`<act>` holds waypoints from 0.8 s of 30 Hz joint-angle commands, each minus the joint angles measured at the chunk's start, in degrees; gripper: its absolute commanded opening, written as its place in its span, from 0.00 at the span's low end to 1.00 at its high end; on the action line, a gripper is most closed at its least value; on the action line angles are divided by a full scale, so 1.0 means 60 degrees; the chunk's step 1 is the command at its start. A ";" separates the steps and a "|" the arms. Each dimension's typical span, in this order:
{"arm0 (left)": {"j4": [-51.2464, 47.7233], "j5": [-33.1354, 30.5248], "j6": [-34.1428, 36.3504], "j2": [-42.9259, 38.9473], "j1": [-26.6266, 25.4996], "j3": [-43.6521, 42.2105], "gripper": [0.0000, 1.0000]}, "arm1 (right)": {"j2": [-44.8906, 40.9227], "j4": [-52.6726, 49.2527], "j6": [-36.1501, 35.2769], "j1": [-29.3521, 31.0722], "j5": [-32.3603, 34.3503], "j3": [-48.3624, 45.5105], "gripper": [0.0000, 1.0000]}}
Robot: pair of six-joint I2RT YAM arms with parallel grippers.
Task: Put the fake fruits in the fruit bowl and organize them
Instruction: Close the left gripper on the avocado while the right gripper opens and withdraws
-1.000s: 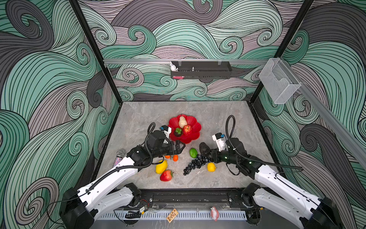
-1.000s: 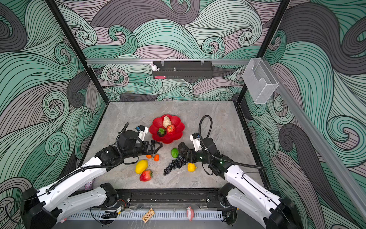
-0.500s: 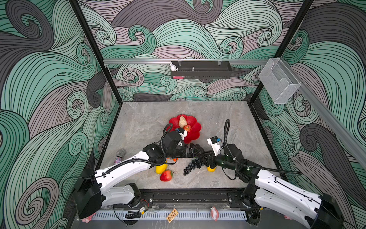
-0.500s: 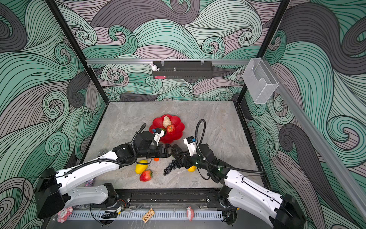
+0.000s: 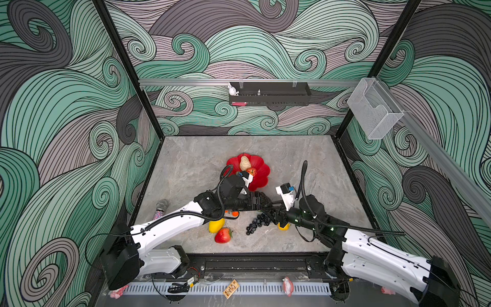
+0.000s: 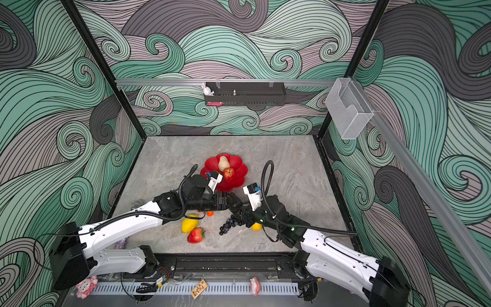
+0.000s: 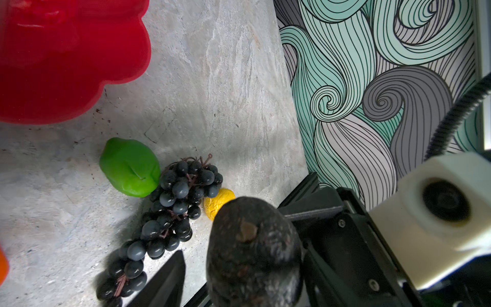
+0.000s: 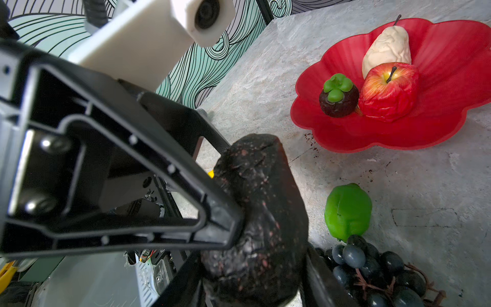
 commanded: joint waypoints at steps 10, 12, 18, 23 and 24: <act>0.0261 0.0419 -0.0070 0.0255 -0.0086 0.0438 0.49 | -0.0079 0.0246 -0.0174 0.0229 0.0585 0.0011 0.55; 0.0156 0.0371 0.0013 0.0262 -0.0086 0.0507 0.48 | -0.0093 0.0110 -0.0145 0.0230 0.0712 0.0064 0.57; -0.1115 -0.0450 0.0855 0.0128 -0.0072 0.1208 0.47 | -0.0511 -0.0853 -0.0125 0.0219 0.1475 0.0251 0.78; -0.2644 -0.2874 0.2442 0.0037 -0.0059 0.2125 0.47 | -0.1325 -0.2673 -0.0225 0.0208 0.2382 0.0585 0.91; -0.3104 -0.3509 0.2850 0.0127 0.0004 0.2442 0.47 | -0.1516 -0.3042 -0.0205 0.0201 0.2505 0.0635 0.92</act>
